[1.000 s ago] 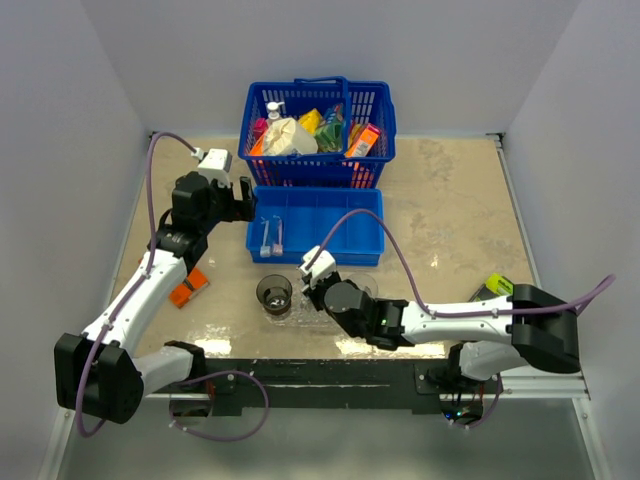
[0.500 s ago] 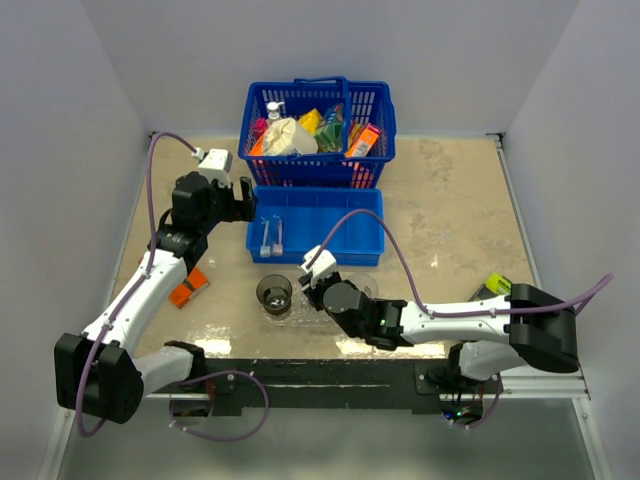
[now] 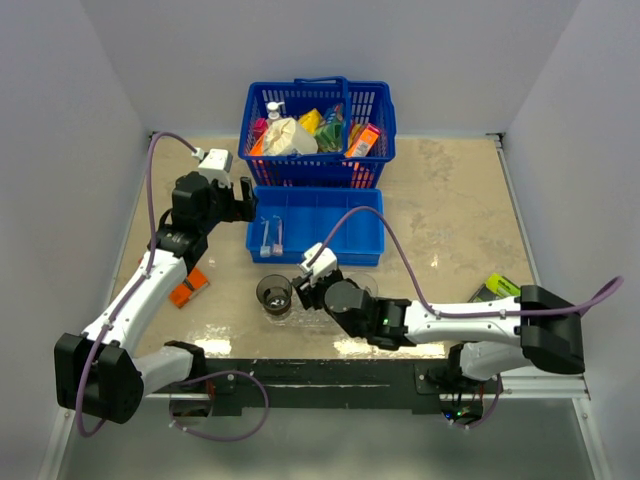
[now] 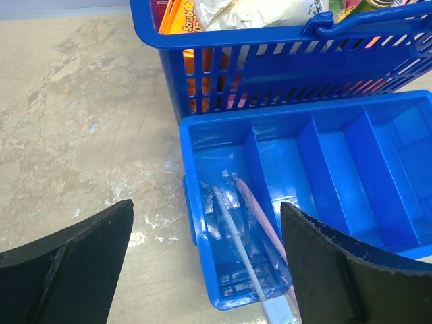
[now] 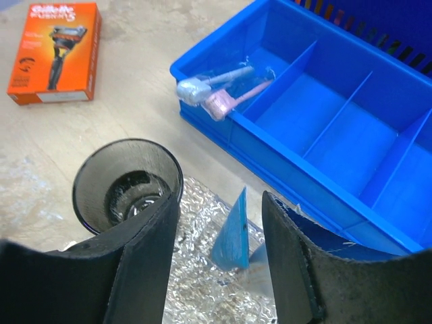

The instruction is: Prepare toiletry sets of a toothbrush and toothpaste on the tray

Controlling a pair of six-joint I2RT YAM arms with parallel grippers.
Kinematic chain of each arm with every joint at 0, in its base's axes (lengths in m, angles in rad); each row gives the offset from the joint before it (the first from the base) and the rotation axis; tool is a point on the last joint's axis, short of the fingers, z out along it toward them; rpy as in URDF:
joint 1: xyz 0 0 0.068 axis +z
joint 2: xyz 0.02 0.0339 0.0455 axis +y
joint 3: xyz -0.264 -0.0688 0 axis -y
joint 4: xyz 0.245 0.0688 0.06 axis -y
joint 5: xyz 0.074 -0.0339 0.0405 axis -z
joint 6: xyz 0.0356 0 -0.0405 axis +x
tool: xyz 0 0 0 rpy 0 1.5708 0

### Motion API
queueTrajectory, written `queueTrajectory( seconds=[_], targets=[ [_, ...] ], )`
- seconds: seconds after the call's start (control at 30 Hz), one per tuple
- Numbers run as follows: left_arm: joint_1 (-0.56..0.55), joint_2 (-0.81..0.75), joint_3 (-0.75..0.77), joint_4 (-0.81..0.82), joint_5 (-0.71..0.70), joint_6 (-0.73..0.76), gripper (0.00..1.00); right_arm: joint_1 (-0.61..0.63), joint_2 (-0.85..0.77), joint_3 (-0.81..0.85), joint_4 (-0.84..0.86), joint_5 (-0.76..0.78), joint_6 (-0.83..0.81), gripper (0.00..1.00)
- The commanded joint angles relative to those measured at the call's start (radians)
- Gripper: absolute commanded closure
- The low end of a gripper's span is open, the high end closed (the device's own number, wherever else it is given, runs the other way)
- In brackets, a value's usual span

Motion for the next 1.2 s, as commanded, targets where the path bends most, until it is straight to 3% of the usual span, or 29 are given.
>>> queueTrajectory(
  seconds=[0.0,0.63,0.9,1.17],
  targets=[
    [0.000,-0.019,0.045,0.019,0.012,0.012,0.07,0.008,-0.049,0.065,-0.013,-0.019,0.022,0.42],
    [-0.001,-0.028,0.044,0.017,0.026,0.008,0.07,-0.012,-0.171,0.196,-0.203,-0.097,0.098,0.31],
    [-0.001,-0.044,0.042,0.018,0.015,-0.012,0.07,-0.208,-0.228,0.275,-0.376,-0.379,0.075,0.29],
    [0.000,-0.079,0.039,0.015,-0.023,-0.015,0.07,-0.241,-0.034,0.534,-0.634,-0.435,-0.076,0.32]
  ],
)
